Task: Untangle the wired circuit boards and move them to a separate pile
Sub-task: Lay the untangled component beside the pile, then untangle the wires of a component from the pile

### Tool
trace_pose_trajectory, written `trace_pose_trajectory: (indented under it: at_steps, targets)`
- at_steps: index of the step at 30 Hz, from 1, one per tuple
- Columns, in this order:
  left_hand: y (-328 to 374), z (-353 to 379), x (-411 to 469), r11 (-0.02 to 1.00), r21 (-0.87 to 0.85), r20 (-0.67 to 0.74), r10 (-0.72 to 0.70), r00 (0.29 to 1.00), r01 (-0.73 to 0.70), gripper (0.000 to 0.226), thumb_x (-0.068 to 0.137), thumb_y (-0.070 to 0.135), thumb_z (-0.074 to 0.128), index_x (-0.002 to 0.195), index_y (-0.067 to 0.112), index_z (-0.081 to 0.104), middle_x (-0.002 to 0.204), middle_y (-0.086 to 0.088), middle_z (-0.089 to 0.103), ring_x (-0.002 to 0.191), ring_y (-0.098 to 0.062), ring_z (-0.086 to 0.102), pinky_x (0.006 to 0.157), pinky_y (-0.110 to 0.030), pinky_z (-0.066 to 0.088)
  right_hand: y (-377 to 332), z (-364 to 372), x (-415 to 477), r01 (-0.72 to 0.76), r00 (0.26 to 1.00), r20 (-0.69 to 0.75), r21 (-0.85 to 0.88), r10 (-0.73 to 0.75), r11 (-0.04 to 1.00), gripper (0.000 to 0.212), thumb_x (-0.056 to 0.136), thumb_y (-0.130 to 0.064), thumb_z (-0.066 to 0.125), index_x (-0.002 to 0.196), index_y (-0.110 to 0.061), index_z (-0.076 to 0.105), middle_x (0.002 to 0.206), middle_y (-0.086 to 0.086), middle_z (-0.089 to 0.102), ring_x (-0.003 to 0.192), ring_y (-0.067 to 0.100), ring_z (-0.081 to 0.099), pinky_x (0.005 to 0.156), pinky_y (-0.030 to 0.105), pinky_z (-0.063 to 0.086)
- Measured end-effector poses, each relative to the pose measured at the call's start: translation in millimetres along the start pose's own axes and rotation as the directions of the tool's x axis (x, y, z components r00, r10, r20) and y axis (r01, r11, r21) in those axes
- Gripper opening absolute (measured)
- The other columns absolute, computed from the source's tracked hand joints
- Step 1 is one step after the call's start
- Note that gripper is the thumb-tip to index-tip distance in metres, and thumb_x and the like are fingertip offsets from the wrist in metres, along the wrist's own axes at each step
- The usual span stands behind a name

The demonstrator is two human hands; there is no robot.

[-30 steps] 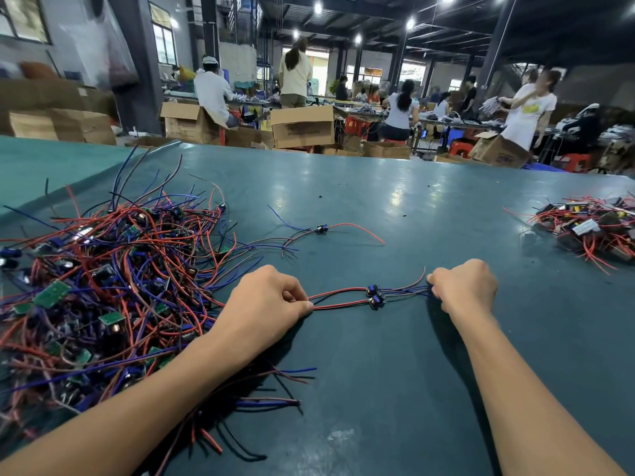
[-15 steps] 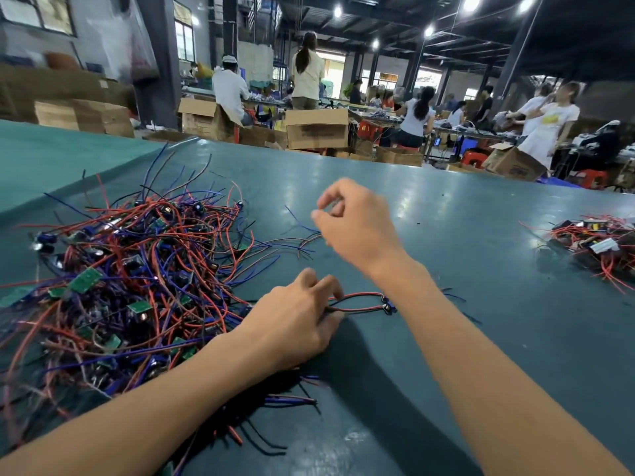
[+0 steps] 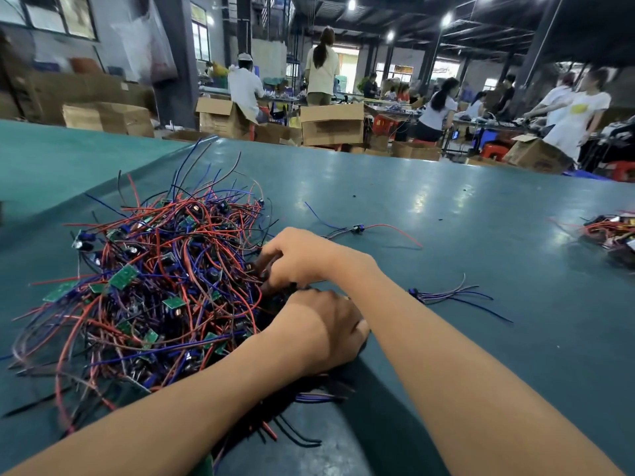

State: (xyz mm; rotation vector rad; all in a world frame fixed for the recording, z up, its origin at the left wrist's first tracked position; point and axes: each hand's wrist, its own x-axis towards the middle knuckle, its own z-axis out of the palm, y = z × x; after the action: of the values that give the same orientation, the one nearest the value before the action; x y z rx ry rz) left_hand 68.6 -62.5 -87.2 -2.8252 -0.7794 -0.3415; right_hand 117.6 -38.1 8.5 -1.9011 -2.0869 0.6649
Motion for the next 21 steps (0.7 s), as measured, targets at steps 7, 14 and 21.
trace_pose_trajectory:
  at_steps: [7, 14, 21]
  targets:
    - [-2, 14, 3, 0.999, -0.051, -0.139, 0.002, 0.990, -0.010, 0.048, 0.087, 0.055, 0.032, 0.089, 0.020, 0.066, 0.083, 0.001, 0.068, 0.078, -0.028, 0.064, 0.063, -0.035, 0.032, 7, 6, 1, -0.068, 0.995, -0.041, 0.324, 0.086, 0.944, 0.039, 0.081, -0.049, 0.079, 0.101, -0.016, 0.077, 0.054, -0.021, 0.058, 0.059, 0.003, 0.053, 0.050, 0.018, 0.043]
    - [-2, 3, 0, 0.998, -0.065, -0.151, -0.019, 0.988, 0.010, 0.044, 0.090, 0.054, 0.038, 0.084, 0.020, 0.065, 0.078, 0.001, 0.067, 0.075, -0.026, 0.064, 0.061, -0.032, 0.035, -5, 0, 4, -0.119, 0.974, -0.088, 0.582, 0.208, 0.804, 0.027, 0.084, -0.031, 0.071, 0.094, -0.006, 0.074, 0.083, 0.002, 0.078, 0.062, 0.015, 0.067, 0.051, 0.021, 0.044]
    - [-1, -20, -12, 0.975, -0.218, -0.137, -0.070, 0.988, 0.039, 0.043, 0.095, 0.056, 0.035, 0.075, 0.021, 0.050, 0.070, 0.001, 0.054, 0.069, -0.024, 0.050, 0.062, -0.031, 0.031, -9, -33, -9, -0.083, 0.922, -0.146, 0.831, 0.358, 0.551, 0.006, 0.081, -0.012, 0.053, 0.084, -0.008, 0.055, 0.069, 0.009, 0.071, 0.055, 0.021, 0.065, 0.051, 0.021, 0.051]
